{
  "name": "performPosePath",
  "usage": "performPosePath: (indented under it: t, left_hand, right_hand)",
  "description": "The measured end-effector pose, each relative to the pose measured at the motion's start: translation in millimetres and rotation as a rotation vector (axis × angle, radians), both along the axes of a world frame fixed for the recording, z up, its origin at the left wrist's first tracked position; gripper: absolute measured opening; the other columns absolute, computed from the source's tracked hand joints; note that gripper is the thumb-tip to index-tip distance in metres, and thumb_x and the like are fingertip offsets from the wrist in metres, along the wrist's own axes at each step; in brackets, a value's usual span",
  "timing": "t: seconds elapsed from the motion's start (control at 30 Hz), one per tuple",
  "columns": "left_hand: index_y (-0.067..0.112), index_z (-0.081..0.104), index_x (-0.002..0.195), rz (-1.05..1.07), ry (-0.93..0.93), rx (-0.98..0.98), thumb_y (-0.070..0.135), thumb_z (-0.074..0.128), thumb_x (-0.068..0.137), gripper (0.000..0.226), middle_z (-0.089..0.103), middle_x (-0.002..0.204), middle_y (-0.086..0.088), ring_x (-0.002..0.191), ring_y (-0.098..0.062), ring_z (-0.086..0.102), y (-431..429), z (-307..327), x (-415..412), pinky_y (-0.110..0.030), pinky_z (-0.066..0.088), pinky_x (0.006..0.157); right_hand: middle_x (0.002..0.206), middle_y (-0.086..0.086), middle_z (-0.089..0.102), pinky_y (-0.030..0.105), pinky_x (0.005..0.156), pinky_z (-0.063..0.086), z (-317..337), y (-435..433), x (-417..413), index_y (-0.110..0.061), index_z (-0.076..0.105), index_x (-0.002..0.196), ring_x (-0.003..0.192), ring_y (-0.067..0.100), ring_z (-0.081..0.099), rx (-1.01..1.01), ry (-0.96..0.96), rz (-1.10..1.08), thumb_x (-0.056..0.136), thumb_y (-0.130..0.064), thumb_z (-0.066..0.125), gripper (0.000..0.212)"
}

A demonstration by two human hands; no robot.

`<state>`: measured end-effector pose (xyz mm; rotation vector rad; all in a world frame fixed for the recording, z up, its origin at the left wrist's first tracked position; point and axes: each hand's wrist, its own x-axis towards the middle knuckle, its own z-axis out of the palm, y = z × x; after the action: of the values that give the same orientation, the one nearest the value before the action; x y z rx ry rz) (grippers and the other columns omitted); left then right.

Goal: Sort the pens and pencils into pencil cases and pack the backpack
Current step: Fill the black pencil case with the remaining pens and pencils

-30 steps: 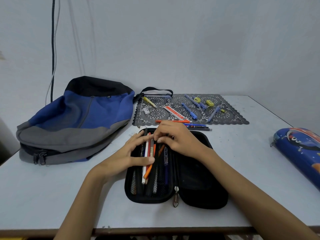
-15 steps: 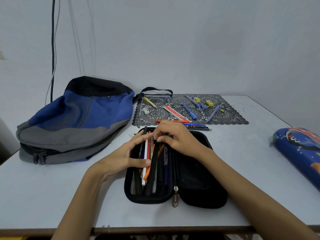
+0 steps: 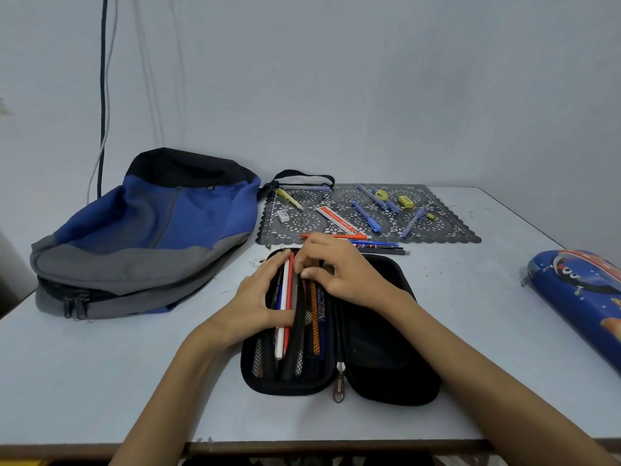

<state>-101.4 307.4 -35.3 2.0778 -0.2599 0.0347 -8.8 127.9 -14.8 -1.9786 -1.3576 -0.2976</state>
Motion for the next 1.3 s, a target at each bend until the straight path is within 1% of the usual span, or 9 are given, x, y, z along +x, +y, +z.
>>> performPosePath:
  t: [0.13,0.27,0.37,0.47,0.57,0.63,1.07,1.17,1.3]
  left_hand:
    - [0.04,0.019,0.148,0.018,0.027,0.089,0.063,0.066,0.056,0.106,0.02,0.158,0.015,0.145,-0.003,0.017,5,1,1,-0.04,0.019,0.121]
    - [0.043,0.021,0.149,-0.012,0.052,0.169,0.066,0.055,0.06,0.098,0.005,0.158,0.026,0.145,0.006,-0.005,7,1,-7,-0.033,0.005,0.122]
    - [0.057,0.035,0.136,-0.129,0.029,0.062,0.065,0.053,0.064,0.074,0.014,0.15,0.038,0.143,0.01,0.0,21,-3,-17,-0.024,0.004,0.116]
    - [0.066,0.044,0.125,-0.175,0.062,0.057,0.06,0.047,0.072,0.053,0.022,0.147,0.038,0.148,-0.003,0.01,34,-7,-11,-0.023,0.005,0.114]
    - [0.038,0.059,0.129,0.025,0.021,-0.151,0.03,0.058,0.08,0.05,0.05,0.14,0.02,0.134,-0.002,0.04,15,2,-4,-0.033,0.028,0.115]
    - [0.035,0.058,0.13,0.033,-0.01,-0.181,0.029,0.062,0.081,0.05,0.056,0.134,0.011,0.128,-0.01,0.049,12,1,-8,-0.043,0.034,0.113]
    - [0.035,0.051,0.134,0.095,-0.144,-0.049,0.041,0.063,0.08,0.055,0.049,0.139,0.015,0.133,-0.004,0.04,12,-4,0,-0.043,0.03,0.116]
    - [0.03,0.05,0.135,0.087,-0.143,-0.042,0.034,0.062,0.082,0.055,0.053,0.136,0.011,0.129,-0.004,0.045,9,-3,-1,-0.041,0.035,0.113]
    - [0.029,0.051,0.134,0.078,-0.176,0.008,0.035,0.06,0.083,0.052,0.055,0.133,0.014,0.126,-0.003,0.047,8,-2,-2,-0.035,0.036,0.111]
  right_hand:
    - [0.091,-0.004,0.057,0.028,0.073,0.047,1,-2,1,-0.012,0.066,0.087,0.085,0.013,0.057,-0.004,0.042,-0.001,0.084,-0.002,0.066,0.01]
    - [0.09,-0.006,0.057,0.019,0.072,0.042,3,-4,0,-0.011,0.067,0.086,0.083,0.01,0.056,-0.014,0.044,-0.005,0.084,-0.002,0.067,0.008]
    - [0.09,-0.008,0.056,0.028,0.07,0.046,3,-4,1,-0.011,0.067,0.086,0.083,0.011,0.056,-0.004,0.037,0.001,0.084,-0.002,0.067,0.009]
    - [0.092,-0.008,0.057,0.036,0.073,0.048,2,-4,1,-0.011,0.066,0.086,0.087,0.013,0.057,0.004,0.034,0.002,0.083,-0.003,0.067,0.009]
    - [0.101,-0.006,0.06,0.033,0.087,0.046,1,-4,2,-0.014,0.064,0.087,0.103,0.012,0.054,-0.029,0.017,-0.014,0.083,-0.006,0.066,0.01]
    - [0.107,-0.004,0.062,0.031,0.097,0.042,1,-4,1,-0.014,0.061,0.089,0.117,0.011,0.051,-0.077,0.047,-0.009,0.084,-0.005,0.064,0.011]
    - [0.108,0.004,0.069,0.029,0.093,0.048,5,-3,-1,-0.008,0.061,0.094,0.11,0.009,0.062,-0.087,0.165,0.005,0.089,-0.001,0.061,0.008]
    - [0.097,0.001,0.069,0.035,0.086,0.049,6,0,-1,-0.009,0.063,0.093,0.097,0.013,0.063,-0.089,0.101,0.003,0.088,-0.002,0.061,0.009]
    - [0.093,-0.004,0.066,0.036,0.1,0.038,5,2,3,-0.017,0.062,0.091,0.092,0.015,0.057,-0.155,-0.049,-0.042,0.088,-0.008,0.061,0.01]
